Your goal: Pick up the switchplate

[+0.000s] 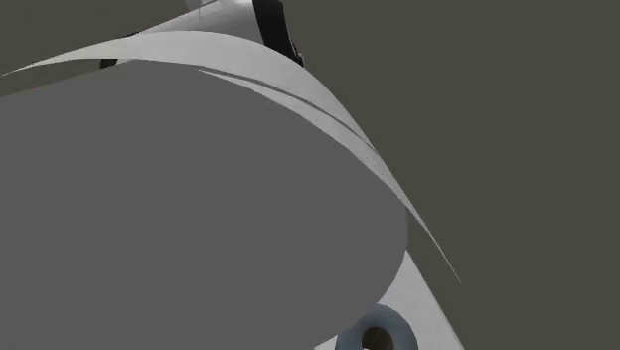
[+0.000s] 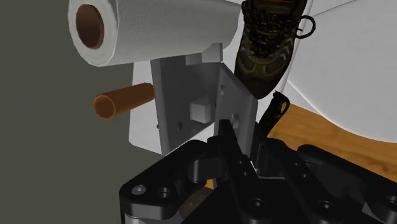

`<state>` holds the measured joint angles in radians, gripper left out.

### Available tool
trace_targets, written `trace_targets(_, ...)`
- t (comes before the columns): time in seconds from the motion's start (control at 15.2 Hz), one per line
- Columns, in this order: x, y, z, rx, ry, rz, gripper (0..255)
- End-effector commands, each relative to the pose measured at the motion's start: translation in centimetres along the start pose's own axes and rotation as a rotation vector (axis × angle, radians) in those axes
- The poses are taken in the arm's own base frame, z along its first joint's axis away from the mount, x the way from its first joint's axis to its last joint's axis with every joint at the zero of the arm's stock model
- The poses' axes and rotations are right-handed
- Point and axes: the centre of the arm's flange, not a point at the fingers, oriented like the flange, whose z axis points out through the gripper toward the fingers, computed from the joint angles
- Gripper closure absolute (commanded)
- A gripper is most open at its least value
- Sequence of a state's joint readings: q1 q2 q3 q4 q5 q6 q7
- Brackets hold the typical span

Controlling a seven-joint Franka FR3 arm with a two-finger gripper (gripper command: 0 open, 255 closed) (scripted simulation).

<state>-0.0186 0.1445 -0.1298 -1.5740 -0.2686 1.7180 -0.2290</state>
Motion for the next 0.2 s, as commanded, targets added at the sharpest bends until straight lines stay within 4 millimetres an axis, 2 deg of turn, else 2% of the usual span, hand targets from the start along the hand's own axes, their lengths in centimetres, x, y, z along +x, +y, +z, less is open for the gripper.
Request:
trace_targets(0.0, -0.06, 0.33, -1.07, 0.0, 0.0, 0.0, 255)
trace_targets(0.13, -0.07, 0.35, -1.14, 0.0, 0.0, 0.0, 255)
